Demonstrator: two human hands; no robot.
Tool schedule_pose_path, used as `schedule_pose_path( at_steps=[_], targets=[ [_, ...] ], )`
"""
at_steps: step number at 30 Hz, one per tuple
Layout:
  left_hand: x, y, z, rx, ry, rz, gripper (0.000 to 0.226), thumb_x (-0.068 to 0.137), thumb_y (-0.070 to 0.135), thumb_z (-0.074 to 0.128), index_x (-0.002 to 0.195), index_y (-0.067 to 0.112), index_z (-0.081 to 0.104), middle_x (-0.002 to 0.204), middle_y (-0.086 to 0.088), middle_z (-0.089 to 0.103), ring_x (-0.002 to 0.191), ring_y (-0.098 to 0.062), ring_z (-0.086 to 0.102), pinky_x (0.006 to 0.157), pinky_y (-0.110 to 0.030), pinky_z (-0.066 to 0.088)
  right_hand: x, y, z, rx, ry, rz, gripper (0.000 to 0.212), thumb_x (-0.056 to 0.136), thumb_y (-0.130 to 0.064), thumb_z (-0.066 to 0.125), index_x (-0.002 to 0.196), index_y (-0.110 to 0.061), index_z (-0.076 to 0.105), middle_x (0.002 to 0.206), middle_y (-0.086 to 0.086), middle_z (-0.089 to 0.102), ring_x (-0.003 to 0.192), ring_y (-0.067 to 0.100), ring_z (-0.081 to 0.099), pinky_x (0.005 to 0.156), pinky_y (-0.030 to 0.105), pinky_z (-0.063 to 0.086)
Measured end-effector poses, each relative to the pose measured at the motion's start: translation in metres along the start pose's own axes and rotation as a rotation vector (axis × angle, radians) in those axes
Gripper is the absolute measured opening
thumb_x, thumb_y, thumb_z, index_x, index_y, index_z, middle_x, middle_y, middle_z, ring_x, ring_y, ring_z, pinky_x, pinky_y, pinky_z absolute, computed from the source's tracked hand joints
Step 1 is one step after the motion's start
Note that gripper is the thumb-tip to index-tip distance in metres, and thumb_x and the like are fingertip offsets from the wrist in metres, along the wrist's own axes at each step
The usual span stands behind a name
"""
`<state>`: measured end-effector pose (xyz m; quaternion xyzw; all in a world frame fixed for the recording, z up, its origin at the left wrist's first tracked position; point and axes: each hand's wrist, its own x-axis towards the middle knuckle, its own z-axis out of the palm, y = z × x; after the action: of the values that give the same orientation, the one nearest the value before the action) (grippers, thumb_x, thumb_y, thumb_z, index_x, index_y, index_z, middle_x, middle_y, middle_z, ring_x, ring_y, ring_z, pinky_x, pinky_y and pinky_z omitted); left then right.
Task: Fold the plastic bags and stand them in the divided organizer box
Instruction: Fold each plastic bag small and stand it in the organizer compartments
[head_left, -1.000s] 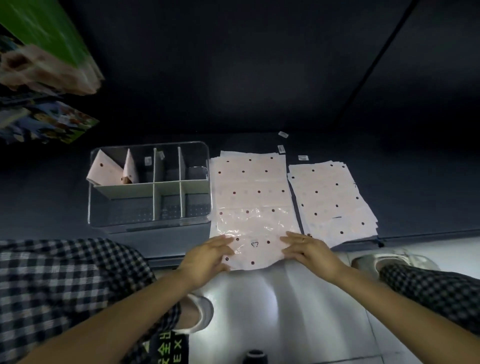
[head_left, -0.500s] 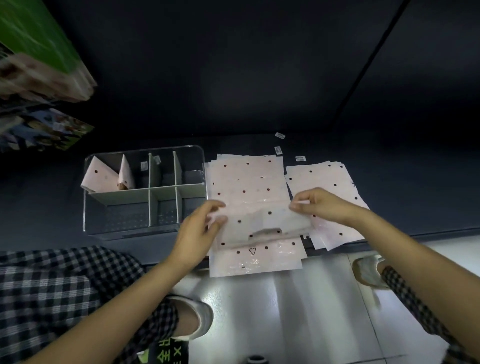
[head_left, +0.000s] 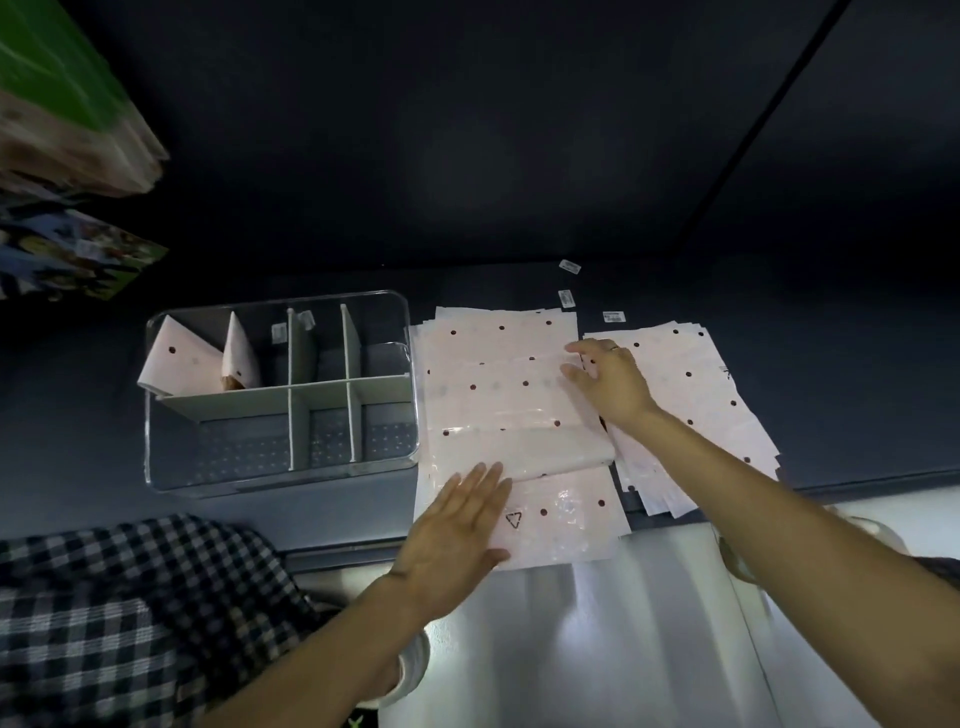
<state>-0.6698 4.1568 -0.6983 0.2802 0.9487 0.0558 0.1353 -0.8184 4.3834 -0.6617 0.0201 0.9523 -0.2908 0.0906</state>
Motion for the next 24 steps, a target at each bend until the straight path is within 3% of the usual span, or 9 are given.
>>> schedule_pose_path(
  at_steps=[3,6,7,10,12,15,19,22,24],
  targets=[
    [-0.001,0.002,0.005,0.028,-0.006,-0.037,0.077,0.096,0.057,0.026,0.146,0.015,-0.015,0.155,-0.004,-0.02,0.143,-0.023,-0.019,0.115,-0.041,-0.014,-0.039,-0.003,0.014,-0.048,0.081,-0.288,0.032,0.094,-0.017,0.055,0.125,-0.012,0.058,0.127,0.008,0.057,0.118,0.027,0.049,0.099,0.031,0.037],
    [-0.004,0.008,-0.003,0.022,0.013,-0.064,0.081,0.082,0.063,0.056,0.142,0.011,0.039,0.149,-0.008,0.035,0.136,-0.023,0.038,0.108,-0.044,0.037,-0.08,-0.002,0.034,-0.215,0.022,-0.495,0.036,0.091,-0.017,0.059,0.126,-0.008,0.058,0.131,0.009,0.057,0.123,0.027,0.052,0.106,0.038,0.036],
    [-0.004,0.009,-0.005,0.009,0.027,-0.074,0.082,0.08,0.063,0.058,0.141,0.01,0.042,0.148,-0.009,0.038,0.133,-0.022,0.042,0.108,-0.041,0.038,-0.089,-0.001,0.04,-0.271,0.006,-0.523,0.039,0.09,-0.018,0.06,0.128,-0.007,0.057,0.133,0.009,0.056,0.125,0.028,0.051,0.108,0.042,0.035],
    [-0.001,0.009,0.001,-0.013,0.025,-0.065,0.081,0.092,0.06,0.036,0.151,0.011,0.008,0.159,-0.007,0.01,0.144,-0.024,0.016,0.118,-0.038,0.01,-0.105,0.002,0.052,-0.397,-0.029,-0.548,0.045,0.091,-0.025,0.059,0.132,-0.006,0.053,0.139,0.009,0.05,0.13,0.029,0.045,0.11,0.049,0.03],
    [0.0,0.01,0.002,0.011,0.035,-0.077,0.079,0.094,0.059,0.031,0.151,0.01,0.007,0.158,-0.007,0.011,0.144,-0.024,0.013,0.118,-0.037,0.003,-0.114,0.007,0.056,-0.471,-0.078,-0.551,0.049,0.093,-0.033,0.054,0.136,-0.008,0.048,0.143,0.006,0.045,0.134,0.027,0.041,0.111,0.049,0.03],
    [0.001,0.013,0.003,-0.011,-0.02,-0.052,0.08,0.095,0.058,0.029,0.15,0.007,0.002,0.159,-0.008,-0.007,0.145,-0.024,-0.013,0.114,-0.035,-0.019,-0.126,0.015,0.058,-0.609,-0.156,-0.561,0.054,0.093,-0.044,0.042,0.136,-0.011,0.049,0.144,0.004,0.044,0.133,0.023,0.042,0.108,0.046,0.036],
    [0.003,0.011,0.008,-0.014,-0.057,-0.073,0.081,0.094,0.061,0.028,0.15,0.01,0.001,0.155,-0.008,-0.024,0.142,-0.027,-0.025,0.114,-0.034,-0.017,-0.13,0.021,0.058,-0.672,-0.22,-0.542,0.059,0.093,-0.05,0.039,0.14,-0.016,0.043,0.148,0.001,0.037,0.137,0.022,0.036,0.112,0.043,0.031],
    [0.005,0.014,0.007,0.004,-0.075,-0.092,0.082,0.093,0.063,0.026,0.151,0.011,0.0,0.155,-0.007,-0.024,0.142,-0.029,-0.024,0.115,-0.039,-0.016,-0.125,0.023,0.056,-0.627,-0.264,-0.565,0.058,0.095,-0.05,0.039,0.146,-0.023,0.031,0.154,-0.002,0.025,0.142,0.025,0.022,0.114,0.049,0.022],
    [0.007,0.014,0.005,0.012,-0.05,-0.11,0.082,0.092,0.064,0.024,0.15,0.013,-0.004,0.155,-0.006,-0.025,0.142,-0.028,-0.025,0.117,-0.041,-0.015,-0.122,0.021,0.051,-0.639,-0.268,-0.592,0.056,0.095,-0.05,0.034,0.145,-0.026,0.032,0.152,-0.002,0.028,0.141,0.026,0.026,0.112,0.051,0.025]
  ],
)
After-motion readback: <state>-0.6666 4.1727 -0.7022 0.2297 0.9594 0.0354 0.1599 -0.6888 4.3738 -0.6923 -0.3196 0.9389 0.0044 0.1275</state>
